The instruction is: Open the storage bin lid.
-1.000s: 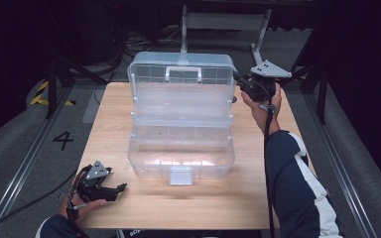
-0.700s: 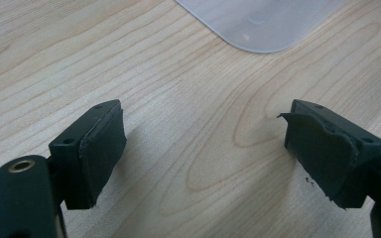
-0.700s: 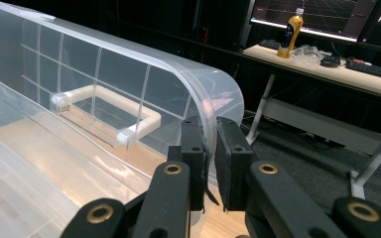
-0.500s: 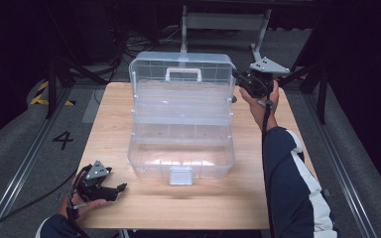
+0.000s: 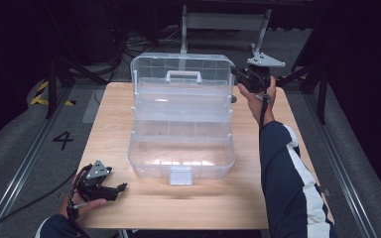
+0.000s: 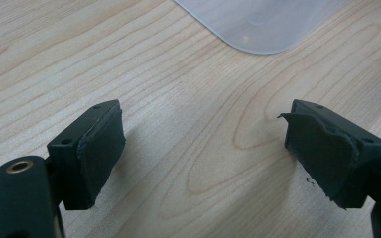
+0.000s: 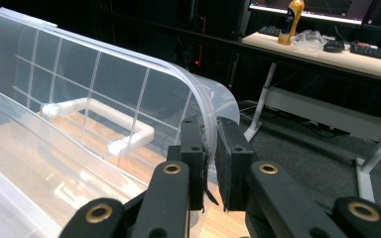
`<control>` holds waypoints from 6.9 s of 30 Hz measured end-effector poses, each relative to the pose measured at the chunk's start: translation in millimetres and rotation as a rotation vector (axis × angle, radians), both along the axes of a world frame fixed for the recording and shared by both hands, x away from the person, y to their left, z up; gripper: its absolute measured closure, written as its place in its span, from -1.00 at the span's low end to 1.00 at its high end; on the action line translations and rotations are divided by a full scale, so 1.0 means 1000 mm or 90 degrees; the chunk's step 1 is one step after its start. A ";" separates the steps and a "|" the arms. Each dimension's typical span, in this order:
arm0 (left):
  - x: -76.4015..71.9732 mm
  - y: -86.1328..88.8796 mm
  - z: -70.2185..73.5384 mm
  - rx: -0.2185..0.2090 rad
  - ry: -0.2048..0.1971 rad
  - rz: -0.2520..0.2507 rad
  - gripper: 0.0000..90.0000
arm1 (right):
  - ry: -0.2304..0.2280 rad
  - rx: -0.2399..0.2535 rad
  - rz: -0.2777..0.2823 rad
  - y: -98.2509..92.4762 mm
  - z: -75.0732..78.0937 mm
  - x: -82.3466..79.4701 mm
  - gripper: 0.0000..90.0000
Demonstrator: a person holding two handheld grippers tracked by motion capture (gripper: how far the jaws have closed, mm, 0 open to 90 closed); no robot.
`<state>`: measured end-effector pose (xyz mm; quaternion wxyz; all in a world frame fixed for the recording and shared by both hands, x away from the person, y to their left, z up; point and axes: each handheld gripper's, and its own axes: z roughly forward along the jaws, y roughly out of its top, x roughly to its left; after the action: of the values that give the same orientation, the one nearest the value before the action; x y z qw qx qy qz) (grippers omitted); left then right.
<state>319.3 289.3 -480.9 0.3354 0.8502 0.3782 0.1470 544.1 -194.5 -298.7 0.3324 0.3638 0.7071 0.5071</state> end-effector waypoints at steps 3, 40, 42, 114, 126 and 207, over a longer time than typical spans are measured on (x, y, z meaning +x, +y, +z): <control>0.000 0.000 0.000 0.001 -0.002 0.000 -0.64 | 0.004 0.001 -0.002 0.000 -0.002 0.005 0.85; -0.025 0.006 0.000 -0.005 0.000 0.051 -0.64 | 0.057 -0.023 -0.021 0.005 -0.025 0.053 0.80; -0.025 0.005 0.000 -0.006 0.000 0.053 -0.64 | 0.062 -0.025 -0.021 0.005 -0.027 0.055 0.80; -0.025 0.005 -0.001 -0.006 -0.003 0.051 -0.64 | 0.124 -0.112 -0.033 0.000 -0.068 0.070 0.93; -0.024 0.005 -0.001 -0.006 -0.004 0.050 -0.64 | 0.116 -0.140 -0.016 -0.010 -0.062 0.055 0.96; -0.025 0.005 -0.001 -0.003 -0.004 0.057 -0.64 | 0.128 -0.245 0.115 -0.073 -0.063 -0.112 -0.11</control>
<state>294.1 294.4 -481.7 0.3316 0.8311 0.4153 0.1637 432.2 -268.0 -362.1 0.2766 0.2779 0.8499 0.3521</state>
